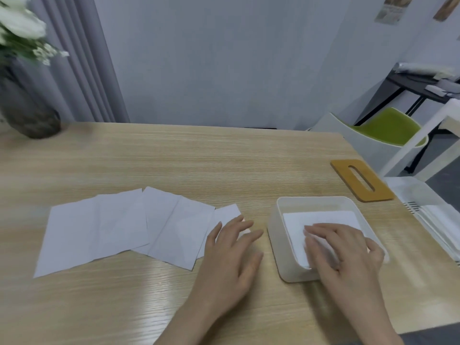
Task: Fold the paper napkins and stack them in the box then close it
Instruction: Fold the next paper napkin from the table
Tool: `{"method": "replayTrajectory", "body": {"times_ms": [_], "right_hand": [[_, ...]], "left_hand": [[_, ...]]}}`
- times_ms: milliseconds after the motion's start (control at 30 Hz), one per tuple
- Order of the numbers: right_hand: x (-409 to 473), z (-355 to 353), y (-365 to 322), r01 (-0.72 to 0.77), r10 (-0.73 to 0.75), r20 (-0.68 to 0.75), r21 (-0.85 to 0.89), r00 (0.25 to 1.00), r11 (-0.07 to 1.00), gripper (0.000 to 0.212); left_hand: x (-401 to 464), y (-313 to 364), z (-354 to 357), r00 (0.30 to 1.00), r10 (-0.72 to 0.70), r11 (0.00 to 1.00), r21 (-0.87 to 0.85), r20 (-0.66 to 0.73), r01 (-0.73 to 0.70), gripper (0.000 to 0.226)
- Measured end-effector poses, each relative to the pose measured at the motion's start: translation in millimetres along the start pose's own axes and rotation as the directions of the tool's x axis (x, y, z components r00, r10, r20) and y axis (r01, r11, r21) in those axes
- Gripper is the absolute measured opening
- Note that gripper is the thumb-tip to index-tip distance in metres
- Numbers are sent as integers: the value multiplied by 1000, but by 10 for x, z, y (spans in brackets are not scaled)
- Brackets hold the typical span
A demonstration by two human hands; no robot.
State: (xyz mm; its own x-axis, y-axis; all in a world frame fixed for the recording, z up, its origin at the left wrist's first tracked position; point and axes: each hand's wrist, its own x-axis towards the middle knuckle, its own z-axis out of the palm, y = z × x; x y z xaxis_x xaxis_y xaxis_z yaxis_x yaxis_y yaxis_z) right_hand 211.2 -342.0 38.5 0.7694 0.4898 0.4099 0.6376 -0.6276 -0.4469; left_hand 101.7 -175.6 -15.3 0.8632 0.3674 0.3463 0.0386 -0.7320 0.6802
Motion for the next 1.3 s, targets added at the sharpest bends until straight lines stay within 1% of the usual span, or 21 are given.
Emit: {"method": "replayTrajectory", "body": {"times_ms": [67,133,267,400,467,567,733,833,1033,1133,1200,1300], "right_hand": [[7,70,-175,55,-55,14,48,998,997,34],[18,153,-358,108,-111,24,86,994,990,33],[1,382,-663,199,-210,62,147,976,969,31],[-15,666,-834,212,-235,180,142,955,967,32],[2,818,-878,200,-230,251,142,940,970,26],[69,1063,-923,209,-251,315,162,915,964,19],[267,1491,-1014,191,-274,364,248,890,950,24],[422,1743,-1053,168,-260,390,255,883,952,28],[732,2046,-1116,103,-210,456,248,865,963,49],[843,2081,-1131,55,-177,481,256,859,965,55],[882,2080,-1143,38,-162,484,256,860,966,56],[907,2084,-1162,39,-150,495,227,856,973,49]], "left_hand": [[-112,-140,-83,999,-45,999,21,-24,45,35],[-217,-282,-166,995,-88,995,40,-54,90,35],[-405,-550,-341,981,-150,983,90,-124,162,45],[-544,-770,-502,949,-247,946,165,-197,280,47],[-595,-852,-566,928,-299,916,207,-220,344,47],[-640,-928,-624,912,-332,883,262,-239,390,44],[-644,-937,-640,908,-348,867,289,-235,407,42],[-641,-927,-639,906,-365,854,310,-214,417,39],[-638,-934,-655,903,-379,851,307,-201,425,35],[-641,-943,-665,904,-376,859,288,-205,423,41],[-645,-949,-667,901,-377,864,269,-214,425,44],[-647,-942,-672,908,-364,871,269,-207,411,41]]}}
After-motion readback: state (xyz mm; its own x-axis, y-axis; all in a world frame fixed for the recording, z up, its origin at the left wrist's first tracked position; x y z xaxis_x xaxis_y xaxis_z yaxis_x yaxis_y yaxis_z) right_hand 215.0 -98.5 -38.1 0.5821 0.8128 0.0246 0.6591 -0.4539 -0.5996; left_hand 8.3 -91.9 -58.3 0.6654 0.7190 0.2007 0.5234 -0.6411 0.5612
